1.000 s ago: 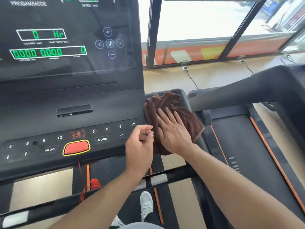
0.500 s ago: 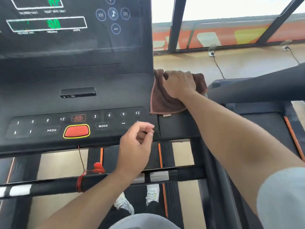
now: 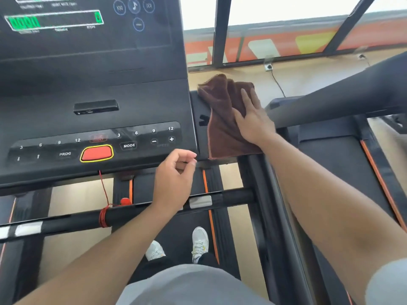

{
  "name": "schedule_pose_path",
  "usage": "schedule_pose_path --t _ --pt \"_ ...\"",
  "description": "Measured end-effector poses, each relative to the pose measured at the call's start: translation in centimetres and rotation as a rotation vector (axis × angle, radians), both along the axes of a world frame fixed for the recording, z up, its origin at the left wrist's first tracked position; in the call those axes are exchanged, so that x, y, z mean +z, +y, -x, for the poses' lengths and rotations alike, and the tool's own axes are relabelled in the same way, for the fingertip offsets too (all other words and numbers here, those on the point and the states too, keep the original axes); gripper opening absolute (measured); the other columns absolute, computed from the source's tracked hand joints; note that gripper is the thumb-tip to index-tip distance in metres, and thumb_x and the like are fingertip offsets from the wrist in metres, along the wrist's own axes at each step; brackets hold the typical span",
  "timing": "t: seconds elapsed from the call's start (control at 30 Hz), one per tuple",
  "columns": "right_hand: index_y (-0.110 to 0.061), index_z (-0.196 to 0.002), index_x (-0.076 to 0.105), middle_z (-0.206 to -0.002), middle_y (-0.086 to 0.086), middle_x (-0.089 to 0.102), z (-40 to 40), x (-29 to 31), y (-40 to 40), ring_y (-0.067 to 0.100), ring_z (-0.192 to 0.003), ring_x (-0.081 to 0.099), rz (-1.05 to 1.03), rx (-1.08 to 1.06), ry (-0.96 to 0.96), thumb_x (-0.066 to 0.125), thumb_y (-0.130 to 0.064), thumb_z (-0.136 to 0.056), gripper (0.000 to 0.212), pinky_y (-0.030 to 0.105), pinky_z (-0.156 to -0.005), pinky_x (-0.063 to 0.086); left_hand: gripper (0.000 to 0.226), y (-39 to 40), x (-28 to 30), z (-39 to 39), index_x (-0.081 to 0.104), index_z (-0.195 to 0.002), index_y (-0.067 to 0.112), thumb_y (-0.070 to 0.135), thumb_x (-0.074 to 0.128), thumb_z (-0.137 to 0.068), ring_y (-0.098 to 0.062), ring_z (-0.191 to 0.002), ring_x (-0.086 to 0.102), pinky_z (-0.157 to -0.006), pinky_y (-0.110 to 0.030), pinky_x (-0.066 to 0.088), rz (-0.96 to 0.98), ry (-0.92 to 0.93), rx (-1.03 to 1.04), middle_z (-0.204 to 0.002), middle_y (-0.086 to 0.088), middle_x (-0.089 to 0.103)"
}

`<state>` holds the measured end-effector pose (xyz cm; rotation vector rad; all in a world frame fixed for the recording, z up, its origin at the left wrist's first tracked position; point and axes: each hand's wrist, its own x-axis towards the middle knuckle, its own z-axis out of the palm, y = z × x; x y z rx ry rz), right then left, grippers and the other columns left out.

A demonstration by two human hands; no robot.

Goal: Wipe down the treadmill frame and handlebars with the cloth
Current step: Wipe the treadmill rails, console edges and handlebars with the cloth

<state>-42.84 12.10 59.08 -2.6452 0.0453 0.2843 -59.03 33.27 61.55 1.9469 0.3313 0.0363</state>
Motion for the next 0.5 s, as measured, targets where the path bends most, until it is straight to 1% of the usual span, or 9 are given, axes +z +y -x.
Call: schedule_pose_path --t 0.07,0.13,0.17,0.27,0.3,0.33,0.4,0.47,0.5 --pt "-0.037 -0.163 0.005 -0.171 -0.007 0.014 3.9 1.0 -0.8 0.027 -0.150 0.033 -0.177 -0.107 0.061 0.040 -0.056 -0.104 0.071 0.043 -0.113 0.033 0.017 -0.6 -0.2 0.0 0.068 -0.095 0.025 0.008 0.064 -0.093 -0.005 -0.081 0.066 -0.072 -0.009 0.047 0.014 0.016 -0.011 -0.090 0.012 0.072" --pt "-0.039 -0.162 0.010 -0.163 -0.004 0.036 8.1 1.5 -1.6 0.025 -0.144 0.042 -0.320 -0.199 0.086 0.046 -0.053 -0.103 0.071 0.032 -0.102 0.033 0.017 -1.3 -0.3 -0.2 0.067 -0.099 0.025 0.009 0.065 -0.092 -0.001 -0.084 0.065 -0.075 -0.008 0.045 0.028 0.053 -0.031 -0.095 0.014 0.072" --pt "-0.041 -0.161 0.012 -0.159 -0.004 0.043 10.2 1.7 -2.0 0.026 -0.141 0.045 -0.356 -0.236 0.110 0.048 -0.053 -0.103 0.070 0.030 -0.097 0.033 0.017 -1.8 -0.4 -0.4 0.067 -0.101 0.025 0.011 0.066 -0.091 0.001 -0.086 0.065 -0.076 -0.008 0.045 0.032 0.078 -0.046 -0.097 0.015 0.071" --pt "-0.045 -0.159 0.019 -0.151 -0.002 0.053 16.0 1.3 -3.1 0.027 -0.135 0.052 -0.382 -0.325 0.175 0.049 -0.057 -0.100 0.067 0.030 -0.093 0.034 0.018 -3.5 -0.2 -0.4 0.067 -0.105 0.025 0.013 0.066 -0.091 0.001 -0.093 0.065 -0.078 -0.007 0.046 0.031 0.121 -0.113 -0.105 0.016 0.070" --pt "-0.046 -0.157 0.022 -0.148 -0.001 0.056 17.8 1.2 -3.5 0.027 -0.132 0.053 -0.385 -0.348 0.182 0.050 -0.056 -0.100 0.064 0.030 -0.091 0.034 0.019 -4.2 -0.1 -0.3 0.067 -0.107 0.025 0.014 0.066 -0.091 -0.001 -0.096 0.065 -0.082 -0.010 0.049 0.032 0.119 -0.143 -0.108 0.015 0.070" --pt "-0.046 -0.156 0.024 -0.146 -0.002 0.058 19.5 1.0 -3.8 0.026 -0.130 0.055 -0.388 -0.367 0.190 0.050 -0.055 -0.101 0.061 0.030 -0.090 0.034 0.023 -5.0 0.0 -0.2 0.066 -0.110 0.026 0.014 0.066 -0.091 -0.003 -0.100 0.064 -0.089 -0.016 0.051 0.023 0.111 -0.175 -0.112 0.015 0.069" --pt "-0.049 -0.154 0.027 -0.144 -0.004 0.060 22.6 0.7 -4.3 0.026 -0.128 0.056 -0.393 -0.394 0.186 0.050 -0.052 -0.101 0.058 0.031 -0.090 0.036 0.037 -6.6 0.3 -0.1 0.061 -0.127 0.025 0.021 0.067 -0.091 -0.008 -0.115 0.060 -0.103 -0.032 0.049 -0.041 0.125 -0.250 -0.128 0.010 0.064" --pt "-0.050 -0.154 0.029 -0.144 -0.011 0.059 25.0 0.2 -4.4 0.023 -0.128 0.058 -0.373 -0.414 0.123 0.049 -0.050 -0.103 0.055 0.033 -0.090 0.040 0.060 -8.0 0.4 -0.4 0.045 -0.147 0.020 0.038 0.064 -0.094 -0.019 -0.135 0.048 -0.113 -0.040 0.040 -0.146 0.263 -0.346 -0.147 0.000 0.053" --pt "-0.050 -0.154 0.030 -0.146 -0.016 0.057 25.8 -0.1 -4.3 0.020 -0.129 0.058 -0.342 -0.413 0.073 0.049 -0.047 -0.103 0.054 0.033 -0.090 0.043 0.070 -8.6 0.4 -0.6 0.037 -0.152 0.017 0.048 0.061 -0.094 -0.025 -0.140 0.043 -0.115 -0.042 0.038 -0.207 0.358 -0.399 -0.151 -0.005 0.048"
